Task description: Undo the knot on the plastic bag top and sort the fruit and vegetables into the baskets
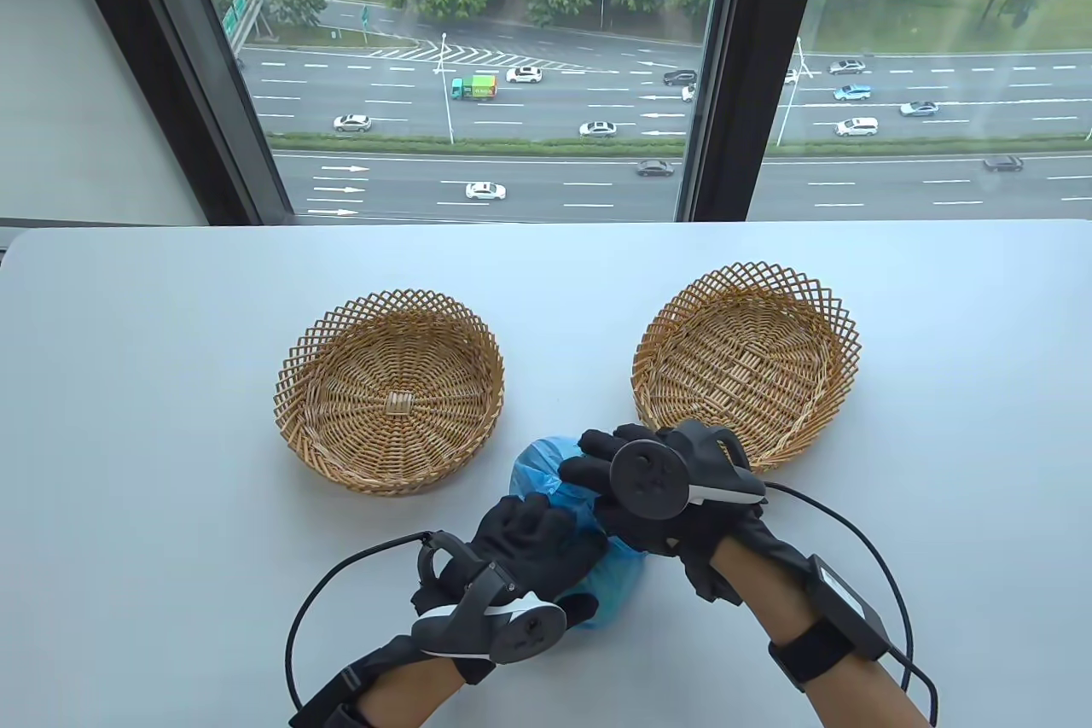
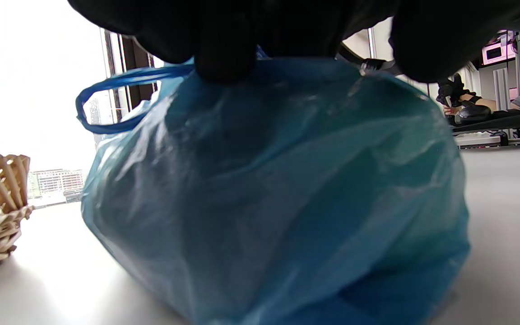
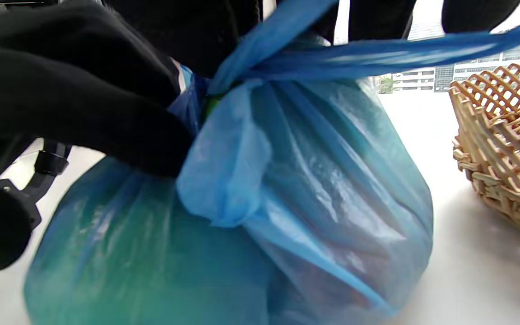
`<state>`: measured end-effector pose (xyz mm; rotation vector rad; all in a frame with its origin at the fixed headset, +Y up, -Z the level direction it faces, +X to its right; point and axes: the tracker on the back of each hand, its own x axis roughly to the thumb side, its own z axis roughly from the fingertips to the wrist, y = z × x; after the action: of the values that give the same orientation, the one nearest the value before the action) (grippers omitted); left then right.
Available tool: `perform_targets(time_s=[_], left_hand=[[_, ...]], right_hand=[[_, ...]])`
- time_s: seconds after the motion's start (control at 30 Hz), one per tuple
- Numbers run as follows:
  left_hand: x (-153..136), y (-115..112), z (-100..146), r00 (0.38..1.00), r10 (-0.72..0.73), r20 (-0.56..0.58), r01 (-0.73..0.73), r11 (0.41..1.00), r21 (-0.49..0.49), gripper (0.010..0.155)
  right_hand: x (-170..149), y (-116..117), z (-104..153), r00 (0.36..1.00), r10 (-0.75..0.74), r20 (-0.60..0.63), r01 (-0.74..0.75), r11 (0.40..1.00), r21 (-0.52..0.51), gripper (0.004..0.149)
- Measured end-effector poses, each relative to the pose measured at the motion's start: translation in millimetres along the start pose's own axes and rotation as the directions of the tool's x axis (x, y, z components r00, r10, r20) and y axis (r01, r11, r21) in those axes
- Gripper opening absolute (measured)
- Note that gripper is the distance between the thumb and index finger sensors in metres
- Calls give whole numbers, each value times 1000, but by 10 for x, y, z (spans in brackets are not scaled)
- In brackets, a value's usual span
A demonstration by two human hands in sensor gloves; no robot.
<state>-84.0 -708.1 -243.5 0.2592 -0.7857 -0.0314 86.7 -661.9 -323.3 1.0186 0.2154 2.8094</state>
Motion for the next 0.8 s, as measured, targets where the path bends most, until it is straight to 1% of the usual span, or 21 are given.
perform_targets(time_s=[0.17, 0.27, 0.3, 0.33, 0.37, 0.4, 0.47, 0.5, 0.57, 0.63, 0.67, 0.73, 0.77, 0.8], left_hand=[[-103, 3, 9, 999, 4, -48, -3, 1000, 11, 65], [-181, 26, 24, 996, 25, -86, -22, 999, 34, 64], [-198, 39, 29, 995, 30, -92, -25, 999, 47, 63], [-224, 70, 41, 993, 45, -108, -35, 995, 96, 63], [-232, 82, 47, 992, 51, -116, -37, 992, 120, 62], [-269, 136, 57, 987, 74, -143, -40, 973, 226, 60], [-315, 180, 47, 976, 101, -191, -40, 953, 300, 56], [-338, 184, 29, 970, 116, -213, -46, 950, 307, 57], [-397, 150, -46, 945, 172, -277, -97, 959, 265, 59], [-453, 61, -115, 911, 254, -324, -193, 959, 208, 60], [-480, 8, -146, 903, 284, -322, -234, 954, 185, 60], [-495, -54, -172, 898, 301, -320, -265, 952, 152, 60], [-492, -68, -177, 901, 288, -325, -257, 957, 136, 59], [-486, -69, -177, 906, 270, -327, -236, 962, 139, 58]], right_hand=[[-29, 2, 177, 997, 55, -59, -57, 998, -36, 58], [-28, 19, 312, 994, 68, -88, -76, 992, -100, 60], [-24, 34, 343, 993, 71, -92, -81, 990, -113, 63], [-15, 63, 392, 993, 74, -94, -87, 987, -138, 70], [-10, 75, 413, 993, 76, -95, -91, 983, -161, 74], [-3, 105, 454, 994, 68, -86, -88, 962, -258, 73], [6, 150, 464, 997, 26, -76, -51, 938, -344, 69], [12, 158, 457, 997, 22, -68, -45, 937, -346, 64], [34, 171, 443, 996, 43, -72, -65, 943, -327, 59], [43, 181, 440, 993, 80, -83, -104, 932, -347, 54], [42, 185, 439, 993, 80, -82, -104, 928, -357, 52], [33, 197, 442, 994, 70, -88, -98, 925, -368, 54], [24, 199, 437, 993, 72, -91, -101, 921, -376, 56], [17, 199, 431, 993, 74, -92, -103, 928, -358, 59]])
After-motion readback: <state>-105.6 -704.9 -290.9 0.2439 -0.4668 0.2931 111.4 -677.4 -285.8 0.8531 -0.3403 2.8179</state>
